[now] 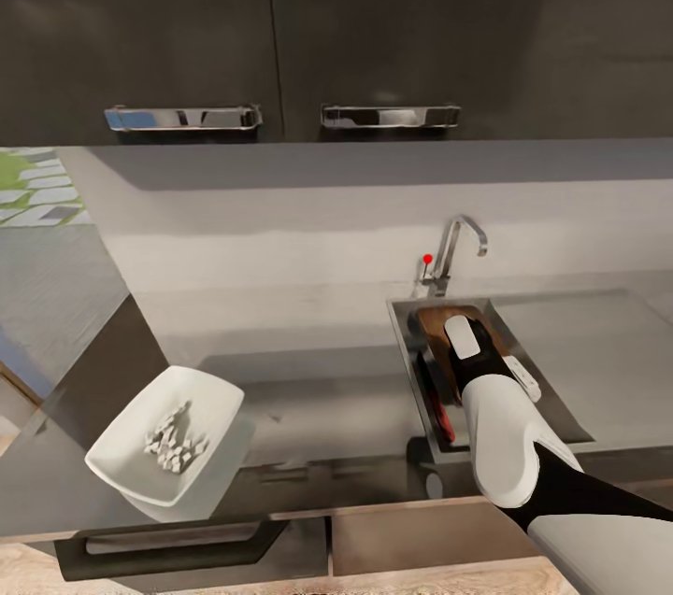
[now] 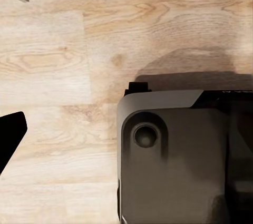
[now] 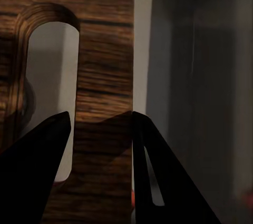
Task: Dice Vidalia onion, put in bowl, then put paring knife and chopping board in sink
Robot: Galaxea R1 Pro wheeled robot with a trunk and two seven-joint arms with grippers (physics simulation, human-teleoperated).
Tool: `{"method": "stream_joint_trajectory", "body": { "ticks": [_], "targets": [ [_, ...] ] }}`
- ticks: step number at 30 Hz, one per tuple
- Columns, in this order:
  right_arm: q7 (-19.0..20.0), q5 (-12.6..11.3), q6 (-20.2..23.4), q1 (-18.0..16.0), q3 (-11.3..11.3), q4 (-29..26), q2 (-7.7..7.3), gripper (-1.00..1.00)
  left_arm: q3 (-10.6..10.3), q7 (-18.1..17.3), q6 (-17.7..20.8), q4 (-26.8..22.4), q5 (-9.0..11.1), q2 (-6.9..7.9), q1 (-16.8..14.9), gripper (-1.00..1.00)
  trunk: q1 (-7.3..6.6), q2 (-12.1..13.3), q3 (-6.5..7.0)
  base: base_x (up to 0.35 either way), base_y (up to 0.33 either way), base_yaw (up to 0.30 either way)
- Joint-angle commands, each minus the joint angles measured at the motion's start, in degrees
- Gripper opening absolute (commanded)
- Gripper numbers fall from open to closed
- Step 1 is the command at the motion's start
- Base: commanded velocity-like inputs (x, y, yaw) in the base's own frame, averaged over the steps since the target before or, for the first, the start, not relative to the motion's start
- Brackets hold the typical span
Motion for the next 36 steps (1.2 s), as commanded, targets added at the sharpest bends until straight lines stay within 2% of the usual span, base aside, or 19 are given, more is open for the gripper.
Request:
{"method": "stream_joint_trajectory", "body": {
  "ticks": [1, 36],
  "targets": [
    [-0.1, 0.1, 0.6, -0.1, -0.2, -0.1, 0.05, -1.00, -0.5, 0.1, -0.4, 0.3, 0.4, -0.02, -0.1, 1.00, 0.03, -0.1, -0.21, 0.000, 0.000, 0.000],
    [-0.1, 0.1, 0.6, -0.1, -0.2, -0.1, 0.05, -1.00, -0.5, 0.1, -0.5, 0.3, 0.4, -0.02, -0.1, 1.00, 0.03, -0.1, -3.40, 0.000, 0.000, 0.000]
  ]
}}
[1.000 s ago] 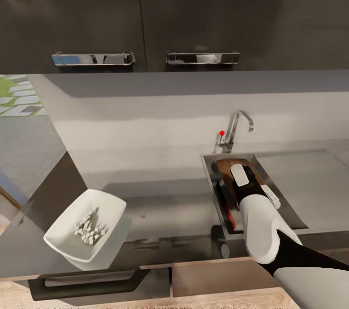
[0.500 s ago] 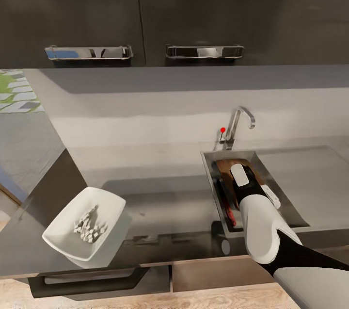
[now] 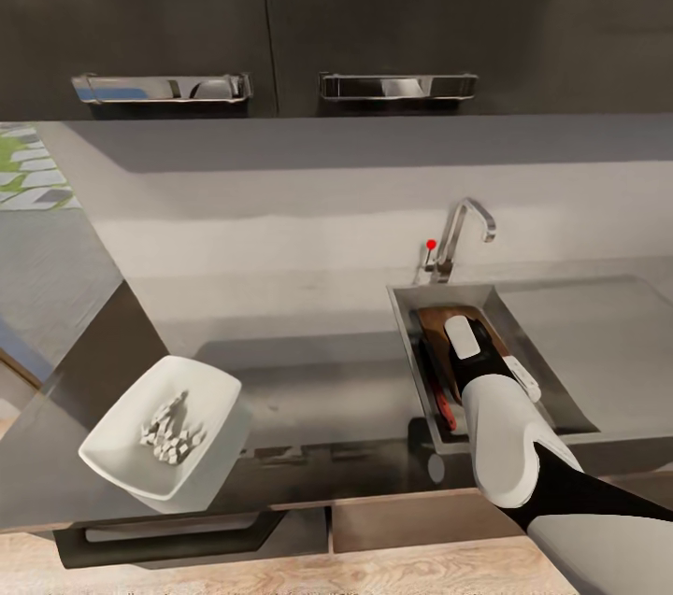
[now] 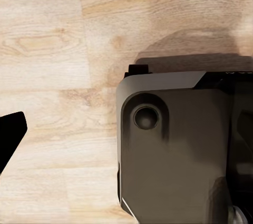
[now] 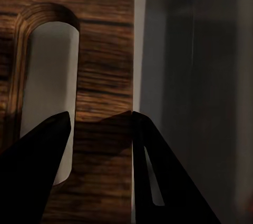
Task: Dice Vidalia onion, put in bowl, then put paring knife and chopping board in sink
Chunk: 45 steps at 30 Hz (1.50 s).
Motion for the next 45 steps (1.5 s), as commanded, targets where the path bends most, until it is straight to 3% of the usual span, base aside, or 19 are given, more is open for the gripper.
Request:
{"method": "stream_joint_trajectory", "body": {
  "ticks": [1, 23, 24, 40, 41, 43, 44, 45],
  "targets": [
    [-0.1, 0.1, 0.6, -0.1, -0.2, -0.1, 0.05, -1.00, -0.5, 0.1, -0.4, 0.2, 0.4, -0.02, -0.1, 1.00, 0.03, -0.1, -0.20, 0.000, 0.000, 0.030],
    [-0.2, 0.1, 0.6, -0.1, -0.2, -0.1, 0.05, -1.00, -0.5, 0.1, -0.4, 0.2, 0.4, -0.02, -0.1, 1.00, 0.03, -0.1, -0.59, 0.000, 0.000, 0.010],
    [-0.2, 0.1, 0.6, -0.1, -0.2, -0.1, 0.05, 1.00, -0.5, 0.1, -0.4, 0.2, 0.4, -0.02, -0.1, 1.00, 0.03, -0.1, -0.59, 0.000, 0.000, 0.000],
    [-0.5, 0.0, 0.8, -0.1, 0.0, -1.3, 0.05, 1.00, -0.5, 0.1, -0.4, 0.2, 0.4, -0.02, -0.1, 1.00, 0.03, -0.1, -0.59, 0.000, 0.000, 0.000],
    [-0.5, 0.0, 1.1, -0.1, 1.0, -3.1, 0.05, 1.00, -0.5, 0.1, -0.4, 0.2, 0.4, -0.02, -0.1, 1.00, 0.03, -0.1, -0.59, 0.000, 0.000, 0.000],
    [-0.5, -0.3, 3.6, -0.1, 5.9, -9.9, 0.05, 1.00, -0.5, 0.1, -0.4, 0.2, 0.4, -0.02, -0.1, 1.00, 0.03, -0.1, -0.59, 0.000, 0.000, 0.000],
    [-0.5, -0.5, 4.7, -0.1, 7.3, -11.5, 0.05, 1.00, -0.5, 0.1, -0.4, 0.2, 0.4, -0.02, -0.1, 1.00, 0.03, -0.1, -0.59, 0.000, 0.000, 0.000],
    [-0.5, -2.2, 9.1, -0.1, 12.3, -16.9, 0.05, 1.00, -0.5, 0.1, -0.4, 0.2, 0.4, -0.02, -0.1, 1.00, 0.03, -0.1, -0.59, 0.000, 0.000, 0.000]
  ]
}}
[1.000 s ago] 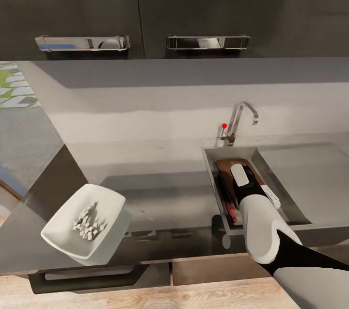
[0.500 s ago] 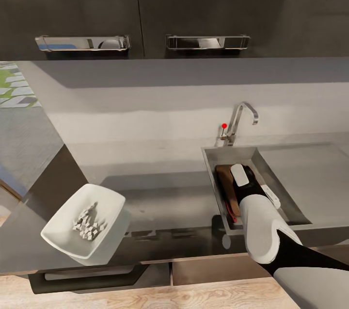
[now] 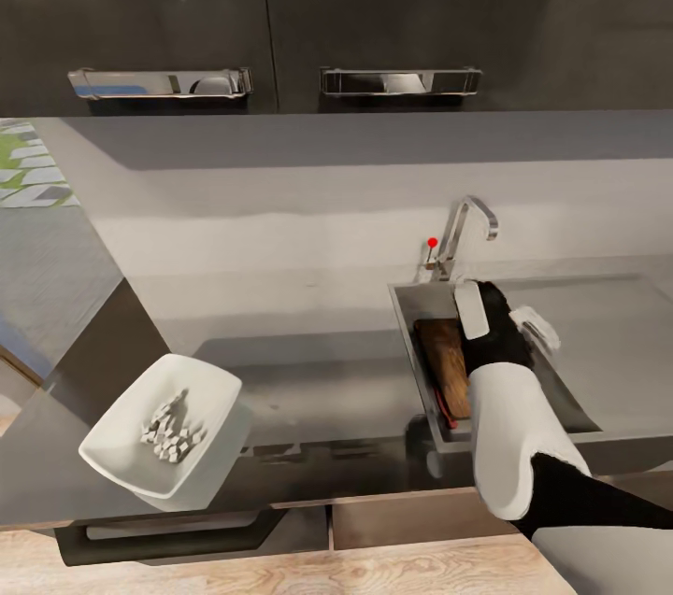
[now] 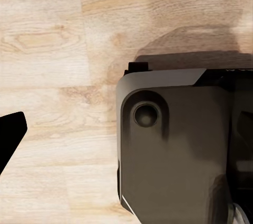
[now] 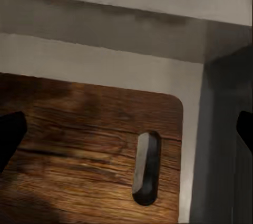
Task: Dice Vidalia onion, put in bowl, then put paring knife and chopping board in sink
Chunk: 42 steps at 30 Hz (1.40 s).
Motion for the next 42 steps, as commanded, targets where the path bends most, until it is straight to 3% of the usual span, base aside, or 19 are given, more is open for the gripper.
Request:
{"method": "stream_joint_trajectory", "body": {
  "ticks": [1, 6, 7, 10, 18, 24, 28, 38, 42],
  "targets": [
    [-0.2, -1.9, 3.5, -0.1, 2.9, -3.8, 0.04, 1.00, -0.5, 0.1, -0.4, 0.3, 0.4, -0.04, -0.1, 1.00, 0.03, -0.1, -0.12, -0.005, 0.000, 0.000],
    [-0.2, -13.0, 15.3, -0.1, 14.0, -17.8, 0.04, 1.00, -0.5, 0.1, -0.4, 0.3, 0.4, -0.10, -0.1, 1.00, 0.03, -0.1, -0.12, -0.090, 0.000, 0.000],
    [-0.2, -14.2, 17.7, -0.1, 15.9, -19.4, 0.04, 1.00, -0.5, 0.1, -0.4, 0.3, 0.4, -0.10, -0.1, 1.00, 0.03, -0.1, -0.12, -0.172, 0.000, 0.000],
    [-0.1, -15.8, 21.3, -0.1, 18.7, -21.2, 0.04, 1.00, -0.5, 0.1, -0.4, 0.3, 0.4, -0.11, -0.1, 1.00, 0.03, -0.1, -0.12, -0.233, 0.000, 0.000],
    [0.1, -16.4, 23.2, -0.1, 20.6, -21.5, 0.04, 1.00, -0.5, 0.1, -0.4, 0.3, 0.4, -0.11, -0.1, 1.00, 0.03, -0.1, -0.12, -0.311, 0.000, 0.000],
    [2.8, -16.4, 23.4, -0.1, 27.1, -20.0, 0.04, 1.00, -0.5, 0.1, -0.4, 0.3, 0.4, -0.11, -0.1, 1.00, 0.03, -0.1, -0.12, -0.334, 0.000, 0.000],
    [3.7, -16.3, 23.4, -0.1, 29.2, -19.7, 0.04, 1.00, -0.5, 0.1, -0.4, 0.3, 0.4, -0.11, -0.1, 1.00, 0.03, -0.1, -0.12, -0.335, 0.000, 0.000],
    [4.7, -16.4, 23.3, -0.1, 30.7, -19.6, 0.04, 1.00, -0.5, 0.1, -0.4, 0.3, 0.4, -0.19, -0.1, 1.00, 0.03, -0.1, -0.12, -0.335, 0.000, 0.000],
    [4.7, -16.4, 23.3, -0.1, 32.8, -19.5, 0.04, 1.00, -0.5, 0.1, -0.4, 0.3, 0.4, -0.20, -0.1, 1.00, 0.03, -0.1, -0.12, -0.335, 0.000, 0.000]
  ]
}}
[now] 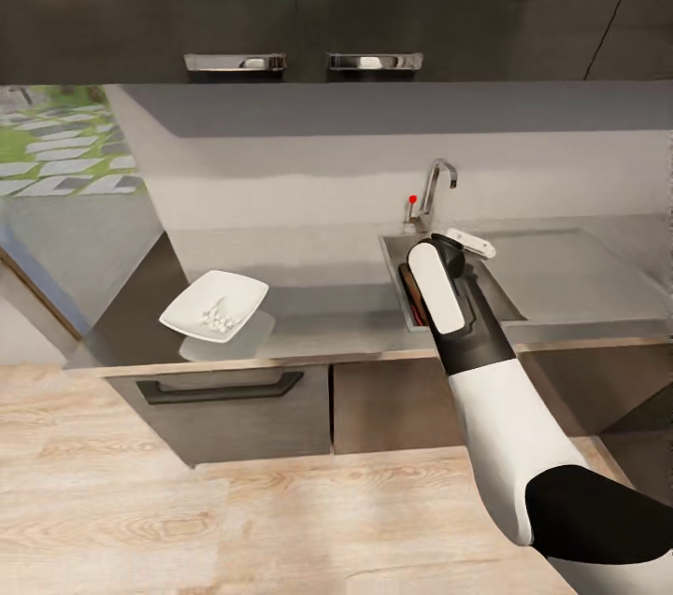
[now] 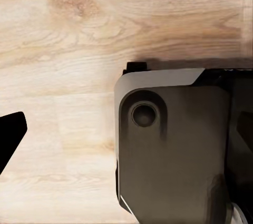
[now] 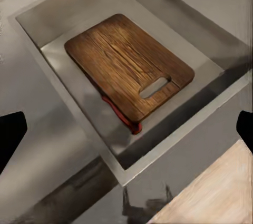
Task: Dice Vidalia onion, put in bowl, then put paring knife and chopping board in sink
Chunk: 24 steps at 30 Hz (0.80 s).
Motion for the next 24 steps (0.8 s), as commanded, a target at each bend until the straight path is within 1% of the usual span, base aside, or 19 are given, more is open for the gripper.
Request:
{"method": "stream_joint_trajectory", "body": {
  "ticks": [1, 3, 5, 8, 15, 21, 22, 24],
  "targets": [
    [-0.4, -0.3, 0.4, -0.1, 0.4, 0.0, 0.00, 1.00, -0.5, 0.1, -0.4, 0.3, 0.4, -0.02, -0.1, 1.00, 0.00, -0.1, -0.11, -0.335, 0.000, 0.000],
    [-0.4, -0.3, 0.4, -0.1, 1.6, 0.1, 0.00, 1.00, -0.5, 0.1, -0.4, 0.3, 0.4, -0.02, -0.1, 1.00, 0.00, -0.1, -0.11, -0.335, 0.000, 0.000],
    [-0.4, -0.3, 0.3, -0.1, 3.3, 0.2, 0.00, 1.00, -0.5, 0.1, -0.4, 0.3, 0.4, -0.02, -0.1, 1.00, 0.00, -0.1, -0.11, -0.335, 0.000, 0.000],
    [-0.3, -0.3, 0.2, -0.1, 4.8, 1.0, 0.00, 1.00, -0.5, 0.1, -0.4, 0.3, 0.4, -0.02, -0.1, 1.00, 0.00, -0.1, -0.11, -0.335, 0.000, 0.000],
    [-0.1, -0.3, 0.2, -0.1, 5.2, 2.3, 0.00, 1.00, -0.5, 0.1, -0.4, 0.3, 0.4, -0.02, -0.1, 1.00, 0.00, -0.1, -0.11, -0.335, 0.000, 0.000],
    [0.2, -0.3, 0.0, -0.1, 5.2, 4.5, 0.00, 1.00, -0.5, 0.1, -0.4, 0.3, 0.4, -0.02, -0.1, 1.00, 0.00, -0.1, -0.11, -0.335, 0.000, 0.000],
    [0.9, -0.3, 0.0, -0.1, 5.2, 5.1, 0.00, 1.00, -0.5, 0.1, -0.4, 0.3, 0.4, -0.02, -0.1, 1.00, 0.00, -0.1, -0.11, -0.317, 0.000, 0.000],
    [3.7, -0.3, -0.1, 0.0, 5.2, 6.9, 0.00, 1.00, -0.5, 0.1, -0.4, 0.3, 0.4, -0.02, -0.1, 1.00, 0.00, -0.1, -0.11, -0.188, 0.000, 0.000]
  ]
}}
